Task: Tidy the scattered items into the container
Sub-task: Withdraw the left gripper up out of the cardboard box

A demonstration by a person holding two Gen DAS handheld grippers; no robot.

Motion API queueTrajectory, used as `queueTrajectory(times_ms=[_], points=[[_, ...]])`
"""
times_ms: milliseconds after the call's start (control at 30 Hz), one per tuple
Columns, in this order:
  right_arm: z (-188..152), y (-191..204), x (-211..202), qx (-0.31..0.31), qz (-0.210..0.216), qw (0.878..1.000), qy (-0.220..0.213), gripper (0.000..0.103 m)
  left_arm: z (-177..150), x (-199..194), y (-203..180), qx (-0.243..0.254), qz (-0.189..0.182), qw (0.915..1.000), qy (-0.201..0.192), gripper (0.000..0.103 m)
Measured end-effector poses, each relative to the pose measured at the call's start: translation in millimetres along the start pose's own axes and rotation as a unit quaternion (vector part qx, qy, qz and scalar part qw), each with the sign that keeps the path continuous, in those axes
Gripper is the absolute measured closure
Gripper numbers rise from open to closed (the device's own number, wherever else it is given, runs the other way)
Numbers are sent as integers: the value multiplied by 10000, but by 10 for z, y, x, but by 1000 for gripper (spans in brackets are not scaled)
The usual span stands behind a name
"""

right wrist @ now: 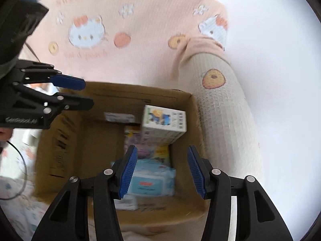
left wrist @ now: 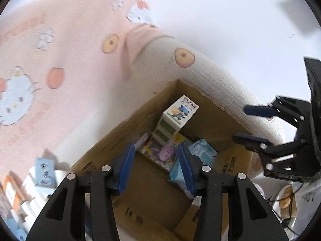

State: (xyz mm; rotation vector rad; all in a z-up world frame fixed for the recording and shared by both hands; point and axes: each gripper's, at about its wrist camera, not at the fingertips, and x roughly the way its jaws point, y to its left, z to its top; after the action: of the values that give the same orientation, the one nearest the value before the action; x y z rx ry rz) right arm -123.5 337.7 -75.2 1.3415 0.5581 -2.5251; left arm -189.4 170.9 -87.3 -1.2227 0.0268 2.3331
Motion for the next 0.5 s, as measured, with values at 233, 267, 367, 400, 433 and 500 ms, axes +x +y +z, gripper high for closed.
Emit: queueTrajectory(times_ms=[233,267,367,400,433,500], points=[[-306,970,-463,388,93,9989,-233,49,-367,-464,82,-606,-124,9978,-232,48],[-363,1060,-513,434,130,9986,-281,48,-419,-526,89,-652,-152,9975,-217,48],[-501,1266,-580,710,315,9961,-406,48,-581,-612,92,-694,-87,9973,-206,48],[-535,1332,-551,852,371,9948,-415,48,-625,-649,85,-674,-61,9975,-225,48],[-555,1391,-531,972,383,9937,-405,48,-682,-713,70,-622,-38,9977,-272,47],[-626,1537,-572,1066,219,9933,-393,48,-766,-785,52,-540,12,9979,-356,47]])
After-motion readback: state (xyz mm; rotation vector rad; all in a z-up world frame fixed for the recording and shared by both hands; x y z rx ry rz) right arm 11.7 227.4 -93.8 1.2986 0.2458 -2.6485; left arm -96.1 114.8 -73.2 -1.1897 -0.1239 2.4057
